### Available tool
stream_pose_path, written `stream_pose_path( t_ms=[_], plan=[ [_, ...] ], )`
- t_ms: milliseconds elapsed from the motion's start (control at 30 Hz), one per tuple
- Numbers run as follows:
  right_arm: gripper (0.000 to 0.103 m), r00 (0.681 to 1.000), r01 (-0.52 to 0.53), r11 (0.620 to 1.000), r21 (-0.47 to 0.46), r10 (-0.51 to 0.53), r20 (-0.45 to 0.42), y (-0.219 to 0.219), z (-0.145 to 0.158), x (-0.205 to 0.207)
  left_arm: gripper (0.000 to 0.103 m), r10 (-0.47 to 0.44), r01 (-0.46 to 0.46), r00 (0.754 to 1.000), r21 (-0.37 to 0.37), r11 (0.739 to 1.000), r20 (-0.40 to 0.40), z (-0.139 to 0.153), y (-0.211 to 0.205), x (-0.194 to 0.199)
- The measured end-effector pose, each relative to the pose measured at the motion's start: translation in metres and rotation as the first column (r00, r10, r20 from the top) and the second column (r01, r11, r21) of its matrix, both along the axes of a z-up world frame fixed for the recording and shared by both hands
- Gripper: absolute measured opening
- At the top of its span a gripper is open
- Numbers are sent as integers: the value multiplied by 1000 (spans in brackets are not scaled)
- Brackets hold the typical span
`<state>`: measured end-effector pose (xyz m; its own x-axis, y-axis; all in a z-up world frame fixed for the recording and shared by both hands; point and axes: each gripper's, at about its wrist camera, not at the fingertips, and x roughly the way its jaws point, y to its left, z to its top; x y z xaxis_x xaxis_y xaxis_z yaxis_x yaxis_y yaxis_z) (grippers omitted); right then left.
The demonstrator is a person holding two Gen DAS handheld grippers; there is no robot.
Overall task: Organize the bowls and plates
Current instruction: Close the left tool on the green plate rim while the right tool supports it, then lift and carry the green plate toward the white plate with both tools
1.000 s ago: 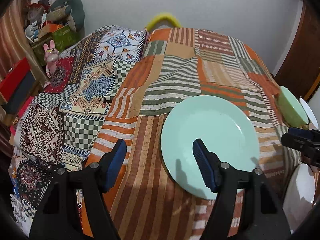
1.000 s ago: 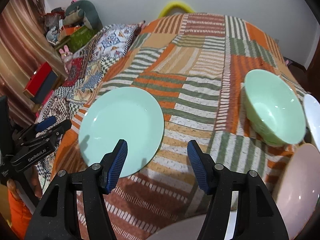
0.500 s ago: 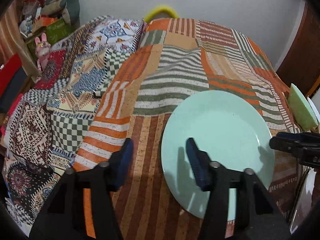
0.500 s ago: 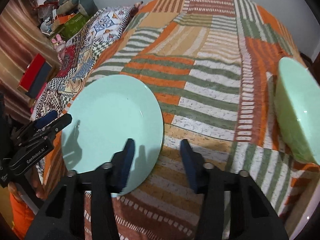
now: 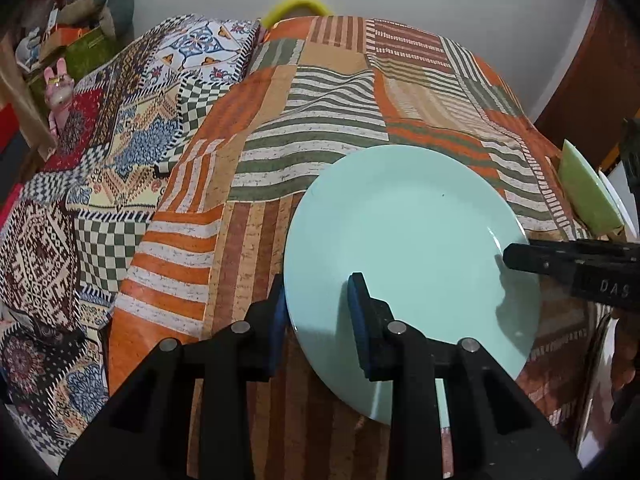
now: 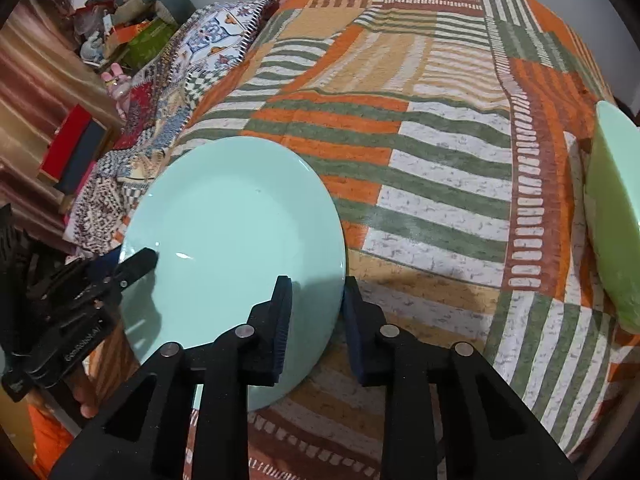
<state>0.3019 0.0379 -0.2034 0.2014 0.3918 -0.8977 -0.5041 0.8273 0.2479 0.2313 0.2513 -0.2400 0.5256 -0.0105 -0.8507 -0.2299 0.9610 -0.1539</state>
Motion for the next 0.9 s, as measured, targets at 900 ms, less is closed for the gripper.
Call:
stream_pose_path(
  t_ms=[900],
  plan=[
    [22, 994, 20, 994, 109, -32, 109, -41, 76, -62, 30, -13, 7, 991, 39, 999, 135, 98, -44, -72]
  ],
)
